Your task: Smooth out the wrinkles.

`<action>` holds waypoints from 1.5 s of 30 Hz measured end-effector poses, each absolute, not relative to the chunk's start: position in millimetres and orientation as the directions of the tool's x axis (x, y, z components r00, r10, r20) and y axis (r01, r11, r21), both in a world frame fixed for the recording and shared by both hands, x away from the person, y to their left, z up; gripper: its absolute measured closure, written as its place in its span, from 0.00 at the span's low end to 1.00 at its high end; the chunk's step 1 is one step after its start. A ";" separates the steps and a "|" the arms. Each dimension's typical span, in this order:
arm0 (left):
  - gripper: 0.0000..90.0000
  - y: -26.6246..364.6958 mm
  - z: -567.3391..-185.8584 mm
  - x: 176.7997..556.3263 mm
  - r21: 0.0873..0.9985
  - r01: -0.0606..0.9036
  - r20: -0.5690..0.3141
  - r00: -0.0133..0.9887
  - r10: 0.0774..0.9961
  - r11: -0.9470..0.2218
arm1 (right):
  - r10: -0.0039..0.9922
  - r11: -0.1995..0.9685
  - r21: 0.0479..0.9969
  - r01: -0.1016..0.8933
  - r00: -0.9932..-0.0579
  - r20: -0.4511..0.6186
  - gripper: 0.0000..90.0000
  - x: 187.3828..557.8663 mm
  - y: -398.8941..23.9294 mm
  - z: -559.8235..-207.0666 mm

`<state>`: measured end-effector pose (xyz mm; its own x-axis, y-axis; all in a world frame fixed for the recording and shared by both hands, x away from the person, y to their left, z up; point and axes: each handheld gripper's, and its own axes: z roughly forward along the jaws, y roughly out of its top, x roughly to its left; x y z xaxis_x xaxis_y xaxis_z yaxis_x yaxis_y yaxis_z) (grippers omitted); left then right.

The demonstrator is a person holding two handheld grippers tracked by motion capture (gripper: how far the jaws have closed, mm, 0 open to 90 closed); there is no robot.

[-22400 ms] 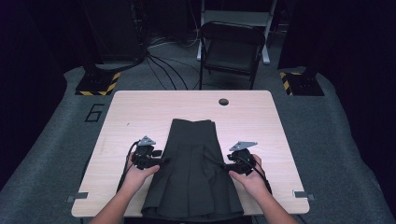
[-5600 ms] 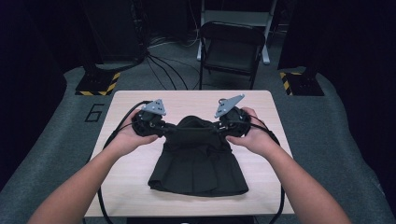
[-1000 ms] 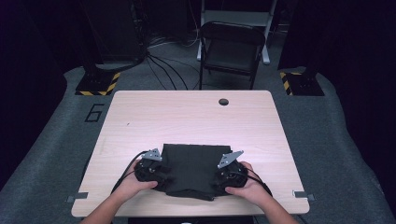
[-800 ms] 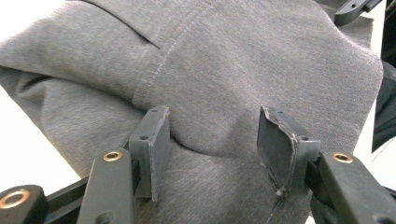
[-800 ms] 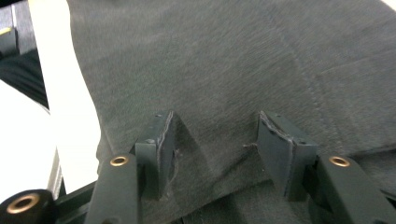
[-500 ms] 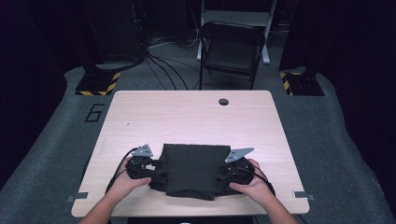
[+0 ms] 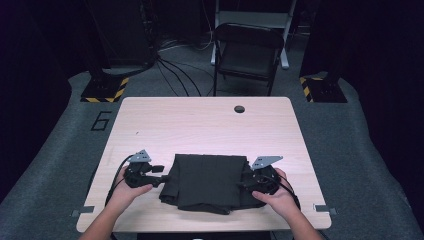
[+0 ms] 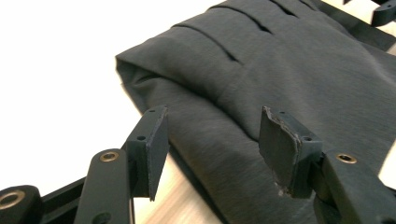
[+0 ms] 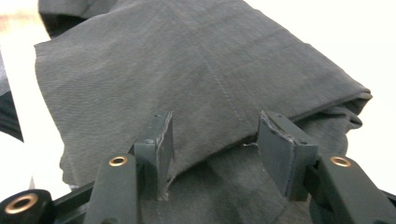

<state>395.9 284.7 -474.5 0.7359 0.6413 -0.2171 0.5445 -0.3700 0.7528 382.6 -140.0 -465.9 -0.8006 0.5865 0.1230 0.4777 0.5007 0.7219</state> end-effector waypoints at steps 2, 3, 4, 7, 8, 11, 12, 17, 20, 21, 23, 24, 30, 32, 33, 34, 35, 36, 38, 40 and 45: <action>0.48 287.9 -476.6 397.0 0.751 0.550 -0.219 0.728 0.649 -0.364 | 0.593 0.498 0.722 0.480 -0.796 0.121 0.50 383.4 -141.2 -467.6; 0.48 288.6 -477.8 397.0 0.751 0.557 -0.224 0.720 0.657 -0.355 | 0.592 0.504 0.721 0.476 -0.798 0.113 0.50 384.0 -141.6 -468.5; 0.48 290.1 -478.3 397.6 0.745 0.558 -0.217 0.720 0.659 -0.365 | 0.595 0.508 0.717 0.477 -0.796 0.108 0.50 384.1 -141.9 -469.3; 0.48 291.8 -480.5 399.3 0.740 0.565 -0.213 0.711 0.670 -0.365 | 0.604 0.512 0.711 0.481 -0.790 0.100 0.50 384.5 -143.0 -472.1; 0.48 291.6 -481.5 400.0 0.746 0.559 -0.202 0.708 0.676 -0.362 | 0.608 0.512 0.714 0.478 -0.789 0.092 0.50 385.1 -143.5 -473.0; 0.48 291.7 -482.9 401.3 0.745 0.559 -0.199 0.708 0.678 -0.365 | 0.621 0.509 0.710 0.487 -0.779 0.089 0.50 385.2 -146.8 -474.4; 0.48 292.2 -482.6 401.5 0.738 0.563 -0.198 0.707 0.679 -0.371 | 0.626 0.504 0.711 0.491 -0.775 0.091 0.50 385.4 -147.4 -474.7; 0.48 295.4 -485.0 403.0 0.738 0.565 -0.184 0.695 0.695 -0.369 | 0.647 0.496 0.710 0.501 -0.758 0.082 0.50 387.5 -152.9 -477.9; 0.48 298.7 -488.7 405.6 0.742 0.569 -0.183 0.680 0.711 -0.354 | 0.665 0.492 0.712 0.501 -0.744 0.064 0.50 387.8 -155.6 -480.2; 0.48 299.8 -489.1 405.9 0.735 0.582 -0.195 0.672 0.714 -0.348 | 0.661 0.503 0.706 0.499 -0.748 0.057 0.50 387.7 -156.9 -480.4; 0.48 301.9 -490.9 408.1 0.735 0.586 -0.195 0.664 0.722 -0.341 | 0.671 0.503 0.704 0.502 -0.740 0.048 0.50 387.4 -158.5 -482.0; 0.48 302.7 -492.5 409.4 0.737 0.587 -0.193 0.659 0.727 -0.336 | 0.675 0.501 0.700 0.509 -0.736 0.052 0.50 387.0 -159.1 -482.4; 0.48 305.4 -497.4 413.4 0.735 0.594 -0.184 0.639 0.747 -0.327 | 0.695 0.489 0.696 0.525 -0.717 0.053 0.50 388.8 -165.4 -487.1; 0.48 305.7 -497.7 414.4 0.730 0.599 -0.188 0.640 0.745 -0.330 | 0.705 0.477 0.699 0.532 -0.707 0.057 0.50 388.4 -167.3 -487.7; 0.48 305.7 -498.0 415.0 0.727 0.598 -0.182 0.642 0.744 -0.337 | 0.707 0.470 0.702 0.535 -0.704 0.064 0.50 388.0 -167.8 -487.7; 0.48 305.0 -499.1 415.2 0.728 0.598 -0.180 0.638 0.748 -0.335 | 0.704 0.477 0.704 0.526 -0.709 0.052 0.50 388.5 -169.0 -487.7; 0.48 304.8 -499.3 415.5 0.726 0.599 -0.181 0.639 0.747 -0.337 | 0.708 0.470 0.706 0.530 -0.704 0.057 0.50 388.0 -169.5 -487.9; 0.48 304.1 -500.7 415.9 0.730 0.595 -0.173 0.638 0.751 -0.337 | 0.708 0.466 0.703 0.537 -0.703 0.068 0.50 387.4 -169.7 -487.7; 0.48 304.0 -500.7 415.8 0.721 0.602 -0.174 0.638 0.750 -0.344 | 0.712 0.465 0.707 0.532 -0.700 0.059 0.50 387.4 -170.2 -488.4; 0.47 302.9 -501.5 415.9 0.721 0.604 -0.176 0.633 0.754 -0.339 | 0.711 0.465 0.712 0.526 -0.702 0.054 0.50 387.4 -170.3 -489.1; 0.47 302.3 -502.6 416.4 0.718 0.604 -0.172 0.635 0.753 -0.345 | 0.716 0.456 0.712 0.534 -0.695 0.063 0.50 386.6 -169.3 -490.8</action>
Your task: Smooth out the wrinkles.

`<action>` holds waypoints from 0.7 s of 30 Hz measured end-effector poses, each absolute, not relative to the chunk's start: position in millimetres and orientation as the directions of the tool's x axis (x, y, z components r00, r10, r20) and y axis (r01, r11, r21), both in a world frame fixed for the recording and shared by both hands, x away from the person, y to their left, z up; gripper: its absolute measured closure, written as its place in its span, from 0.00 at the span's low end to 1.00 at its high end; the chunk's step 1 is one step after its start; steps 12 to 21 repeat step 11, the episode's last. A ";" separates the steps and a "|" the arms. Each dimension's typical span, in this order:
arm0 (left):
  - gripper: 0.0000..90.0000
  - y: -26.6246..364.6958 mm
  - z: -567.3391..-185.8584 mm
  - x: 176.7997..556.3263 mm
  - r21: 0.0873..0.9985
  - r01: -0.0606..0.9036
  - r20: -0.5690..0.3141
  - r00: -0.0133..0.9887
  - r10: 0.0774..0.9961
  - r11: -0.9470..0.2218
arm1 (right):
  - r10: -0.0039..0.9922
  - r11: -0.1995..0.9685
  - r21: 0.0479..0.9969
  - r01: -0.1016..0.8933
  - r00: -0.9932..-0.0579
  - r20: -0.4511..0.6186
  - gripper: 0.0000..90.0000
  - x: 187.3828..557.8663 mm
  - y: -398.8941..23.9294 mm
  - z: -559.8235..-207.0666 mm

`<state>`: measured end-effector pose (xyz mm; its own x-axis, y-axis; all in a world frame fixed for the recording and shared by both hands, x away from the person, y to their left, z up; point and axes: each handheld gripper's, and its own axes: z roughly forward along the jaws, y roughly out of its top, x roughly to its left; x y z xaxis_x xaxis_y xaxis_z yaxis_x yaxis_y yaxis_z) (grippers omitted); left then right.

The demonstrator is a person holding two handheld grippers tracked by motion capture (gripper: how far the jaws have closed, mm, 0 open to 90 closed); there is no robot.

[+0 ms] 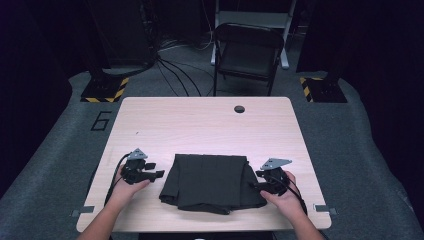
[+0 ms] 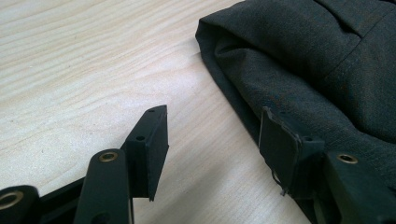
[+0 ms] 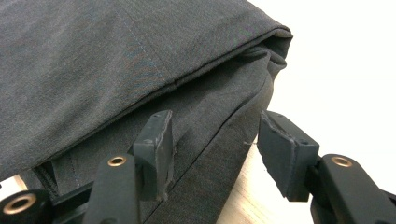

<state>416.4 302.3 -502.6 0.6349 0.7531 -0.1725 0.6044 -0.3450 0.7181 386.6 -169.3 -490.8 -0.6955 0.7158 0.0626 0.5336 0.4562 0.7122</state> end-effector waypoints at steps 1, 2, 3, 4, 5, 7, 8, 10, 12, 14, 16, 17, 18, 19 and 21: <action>0.47 302.3 -502.6 416.4 0.718 0.604 -0.172 0.634 0.754 -0.345 | 0.713 0.463 0.705 0.538 -0.698 0.065 0.50 386.5 -169.8 -490.2; 0.47 302.1 -502.5 416.0 0.718 0.607 -0.173 0.631 0.756 -0.342 | 0.707 0.473 0.697 0.539 -0.704 0.065 0.50 386.5 -170.3 -489.8; 0.47 302.0 -502.5 415.9 0.718 0.608 -0.174 0.630 0.757 -0.340 | 0.705 0.475 0.699 0.534 -0.706 0.061 0.50 386.8 -170.4 -490.0; 0.47 302.2 -502.7 416.3 0.719 0.605 -0.173 0.633 0.755 -0.342 | 0.705 0.475 0.699 0.535 -0.706 0.061 0.50 386.7 -170.4 -490.0; 0.47 302.2 -502.7 416.3 0.719 0.605 -0.173 0.632 0.755 -0.342 | 0.705 0.475 0.699 0.535 -0.706 0.061 0.50 386.6 -170.2 -490.1; 0.47 301.6 -503.1 415.9 0.717 0.611 -0.179 0.625 0.760 -0.334 | 0.705 0.475 0.699 0.535 -0.706 0.061 0.50 386.7 -170.1 -490.4; 0.47 301.1 -504.0 416.0 0.722 0.607 -0.175 0.623 0.763 -0.330 | 0.706 0.475 0.699 0.535 -0.705 0.060 0.50 386.8 -170.0 -490.5; 0.47 301.2 -503.6 415.9 0.722 0.609 -0.178 0.623 0.762 -0.329 | 0.710 0.469 0.699 0.539 -0.701 0.064 0.50 386.6 -169.6 -490.8; 0.47 301.9 -502.8 416.1 0.717 0.610 -0.181 0.628 0.757 -0.336 | 0.710 0.469 0.702 0.537 -0.701 0.062 0.50 386.9 -169.4 -491.1; 0.47 301.9 -502.8 416.1 0.717 0.610 -0.181 0.628 0.757 -0.336 | 0.710 0.469 0.702 0.537 -0.701 0.062 0.50 386.9 -169.4 -491.1; 0.47 301.9 -502.8 416.1 0.717 0.610 -0.181 0.628 0.757 -0.336 | 0.710 0.469 0.702 0.537 -0.701 0.062 0.50 386.9 -169.4 -491.1; 0.47 301.9 -502.8 416.1 0.717 0.610 -0.181 0.628 0.757 -0.336 | 0.710 0.469 0.702 0.537 -0.701 0.062 0.50 386.9 -169.4 -491.1; 0.47 301.9 -502.8 416.1 0.717 0.610 -0.181 0.628 0.757 -0.336 | 0.710 0.469 0.702 0.537 -0.701 0.062 0.50 386.9 -169.4 -491.1; 0.47 301.9 -502.8 416.1 0.717 0.610 -0.181 0.628 0.757 -0.336 | 0.710 0.469 0.702 0.537 -0.701 0.062 0.50 386.9 -169.4 -491.1; 0.47 301.9 -502.8 416.1 0.717 0.610 -0.181 0.628 0.757 -0.336 | 0.710 0.469 0.702 0.537 -0.701 0.062 0.50 386.9 -169.4 -491.1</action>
